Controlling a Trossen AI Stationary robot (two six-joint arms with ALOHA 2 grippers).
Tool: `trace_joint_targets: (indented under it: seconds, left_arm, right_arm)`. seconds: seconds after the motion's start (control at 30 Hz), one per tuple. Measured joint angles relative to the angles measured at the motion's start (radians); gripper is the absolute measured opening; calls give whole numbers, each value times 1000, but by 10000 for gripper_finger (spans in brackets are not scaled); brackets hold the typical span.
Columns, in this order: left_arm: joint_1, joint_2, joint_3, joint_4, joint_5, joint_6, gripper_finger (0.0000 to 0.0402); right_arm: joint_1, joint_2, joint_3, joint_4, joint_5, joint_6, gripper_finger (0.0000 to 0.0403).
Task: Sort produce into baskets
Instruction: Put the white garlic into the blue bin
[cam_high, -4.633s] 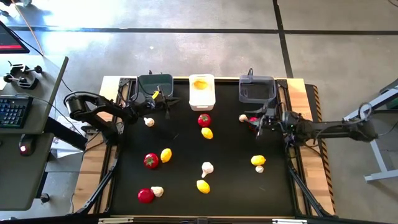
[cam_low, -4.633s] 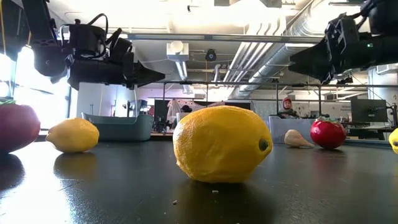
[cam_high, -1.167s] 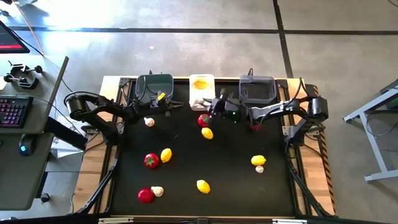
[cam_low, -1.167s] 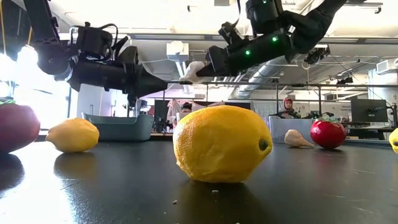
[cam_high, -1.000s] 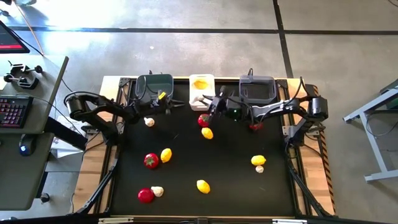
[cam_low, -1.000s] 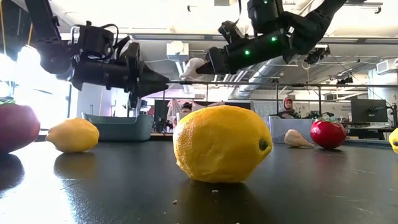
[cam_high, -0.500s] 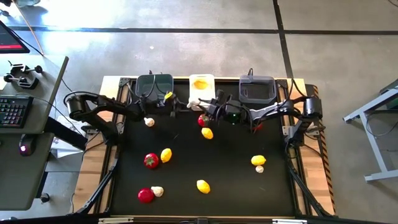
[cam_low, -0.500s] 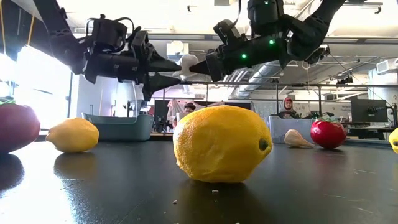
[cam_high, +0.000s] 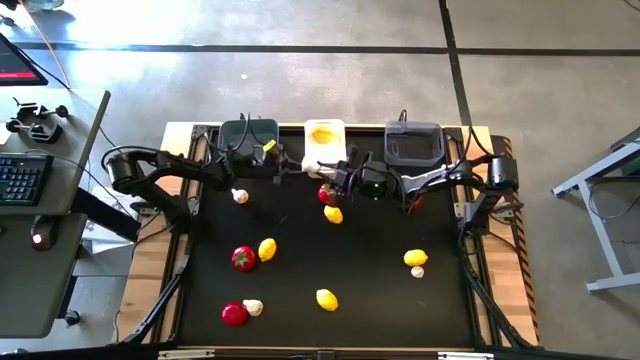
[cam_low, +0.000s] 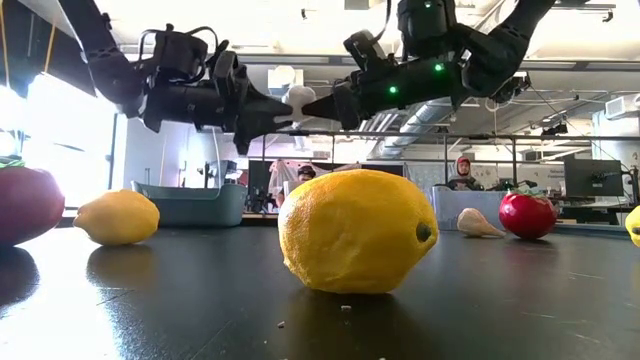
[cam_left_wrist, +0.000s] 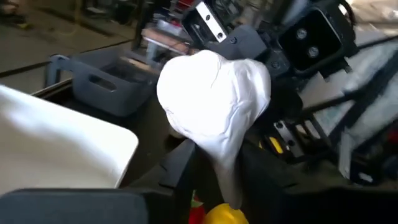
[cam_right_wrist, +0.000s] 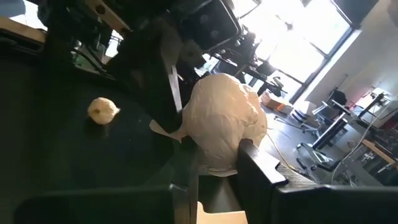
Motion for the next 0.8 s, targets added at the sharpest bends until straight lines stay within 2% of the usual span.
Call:
trace_joint_targets:
  seconds: [0.23, 0.37, 0.5, 0.67, 0.8]
  left_arm:
    - [41, 0, 54, -105, 31, 34, 43]
    - [69, 0, 54, -99, 48, 55, 20]
    - [89, 0, 54, -89, 42, 84, 14]
    - [119, 0, 55, -89, 37, 96, 13]
    - [165, 0, 55, -94, 39, 141, 12]
  right_arm:
    - [-1, 0, 0, 4, 32, 25, 81]
    - [-1, 0, 0, 7, 38, 33, 122]
    - [-10, 0, 0, 23, 40, 52, 170]
    - [-12, 0, 0, 56, 156, 27, 212]
    - [-13, 0, 0, 90, 236, 1, 223]
